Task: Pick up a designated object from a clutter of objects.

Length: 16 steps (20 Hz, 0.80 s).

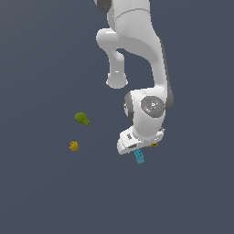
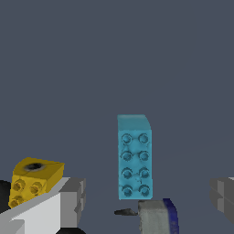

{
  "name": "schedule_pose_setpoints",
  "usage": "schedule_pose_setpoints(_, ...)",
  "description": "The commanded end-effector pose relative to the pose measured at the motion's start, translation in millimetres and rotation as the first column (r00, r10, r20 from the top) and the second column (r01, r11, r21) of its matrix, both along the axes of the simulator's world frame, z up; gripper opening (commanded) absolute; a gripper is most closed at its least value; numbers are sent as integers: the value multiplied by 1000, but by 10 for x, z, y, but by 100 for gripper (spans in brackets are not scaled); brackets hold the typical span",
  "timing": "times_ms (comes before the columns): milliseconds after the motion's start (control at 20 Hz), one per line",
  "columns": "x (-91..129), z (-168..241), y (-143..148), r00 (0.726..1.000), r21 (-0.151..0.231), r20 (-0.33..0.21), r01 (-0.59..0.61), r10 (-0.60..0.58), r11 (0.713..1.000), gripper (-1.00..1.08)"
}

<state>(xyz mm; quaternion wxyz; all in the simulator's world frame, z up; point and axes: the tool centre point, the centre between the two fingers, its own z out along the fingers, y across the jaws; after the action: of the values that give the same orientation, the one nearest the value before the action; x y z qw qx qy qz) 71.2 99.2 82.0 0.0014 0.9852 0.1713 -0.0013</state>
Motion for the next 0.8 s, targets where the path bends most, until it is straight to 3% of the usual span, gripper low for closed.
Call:
schedule_pose_setpoints(0, 6, -71, 24, 1000, 2, 2, -8, 8, 1000, 100)
schedule_pose_setpoints(400, 0, -142, 27, 1000, 2, 1, -9, 9, 1000, 100)
schedule_pose_setpoints(750, -8, -461, 30, 1000, 3, 2, -10, 10, 1000, 100)
